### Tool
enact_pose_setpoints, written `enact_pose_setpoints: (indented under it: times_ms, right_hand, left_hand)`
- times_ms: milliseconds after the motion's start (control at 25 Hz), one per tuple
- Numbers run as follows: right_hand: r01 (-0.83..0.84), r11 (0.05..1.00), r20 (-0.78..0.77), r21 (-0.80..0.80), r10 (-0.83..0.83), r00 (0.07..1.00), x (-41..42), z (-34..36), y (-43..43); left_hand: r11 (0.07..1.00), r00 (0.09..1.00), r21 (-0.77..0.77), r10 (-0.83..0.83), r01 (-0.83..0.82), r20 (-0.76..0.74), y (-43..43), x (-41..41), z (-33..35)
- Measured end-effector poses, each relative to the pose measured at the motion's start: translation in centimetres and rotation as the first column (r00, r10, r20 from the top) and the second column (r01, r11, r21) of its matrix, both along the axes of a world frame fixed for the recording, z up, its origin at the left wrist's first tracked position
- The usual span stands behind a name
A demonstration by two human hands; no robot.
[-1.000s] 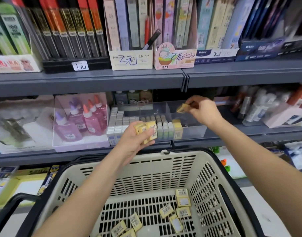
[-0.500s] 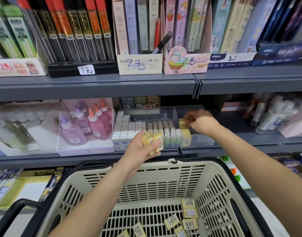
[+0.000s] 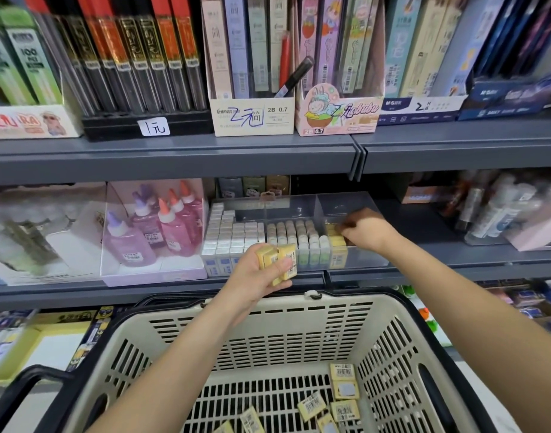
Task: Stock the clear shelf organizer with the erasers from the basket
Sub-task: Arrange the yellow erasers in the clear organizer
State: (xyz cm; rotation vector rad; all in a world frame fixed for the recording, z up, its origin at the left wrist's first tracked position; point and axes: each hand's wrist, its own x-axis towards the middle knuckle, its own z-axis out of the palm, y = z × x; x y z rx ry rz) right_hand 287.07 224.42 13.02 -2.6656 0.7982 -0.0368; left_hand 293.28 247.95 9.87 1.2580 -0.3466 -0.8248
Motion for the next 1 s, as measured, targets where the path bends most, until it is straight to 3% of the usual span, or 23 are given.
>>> enact_pose_setpoints:
  times_ms: [200, 320, 360, 440, 480, 560, 680, 800, 920, 1000]
  right_hand:
    - [-0.003, 1.0, -0.089, 0.021, 0.005, 0.996, -0.1, 0.6, 0.5]
    - [0.001, 0.989, 0.1, -0.15, 0.015, 0.995, -1.1, 1.8, 2.0]
    - [-0.048, 0.991, 0.21, -0.121, 0.073, 0.975, -1.5, 2.2, 2.9]
    - [-0.274, 0.954, 0.331, 0.119, 0.222, 0.917, -2.5, 3.2, 5.1]
    - [-0.373, 0.902, 0.328, 0.217, 0.292, 0.898, -3.1, 3.5, 6.2]
    - [-0.44, 0.857, 0.294, 0.268, 0.362, 0.884, -4.1, 3.6, 6.9]
    - [-0.35, 0.883, 0.306, 0.312, 0.256, 0.917, -5.7, 4.7, 5.1]
    - [-0.174, 0.929, 0.349, 0.327, 0.053, 0.936, -6.6, 6.0, 1.4]
    - [-0.043, 0.998, 0.237, 0.05, 0.03, 0.971, -6.2, 5.4, -0.8]
    - [-0.08, 0.996, 0.12, -0.037, 0.084, 0.989, -5.3, 4.3, -0.9]
  left_hand:
    - [1.0, 0.999, -0.023, 0.007, -0.008, -0.031, -0.5, 0.2, 0.7]
    - [0.999, 0.999, -0.04, -0.007, 0.005, -0.053, -0.7, 0.0, 1.0]
    - [0.999, 0.998, -0.035, -0.019, 0.017, -0.054, -0.8, -0.1, 1.1]
    - [0.998, 0.998, -0.027, -0.053, 0.052, -0.046, -1.1, -0.4, 1.5]
    - [0.997, 0.997, -0.026, -0.073, 0.072, -0.04, -1.3, -0.7, 1.7]
    - [0.994, 0.993, -0.024, -0.11, 0.109, -0.032, -1.9, -1.4, 1.9]
    - [0.994, 0.993, -0.016, -0.11, 0.11, -0.041, -2.9, -2.7, 1.6]
    - [0.999, 0.989, -0.027, -0.029, 0.025, -0.145, -3.5, -2.8, 1.5]
    - [0.999, 0.996, -0.005, -0.054, 0.054, -0.071, -3.6, -2.6, 1.3]
    - [0.997, 0.997, 0.014, -0.075, 0.075, 0.009, -3.4, -2.7, 1.2]
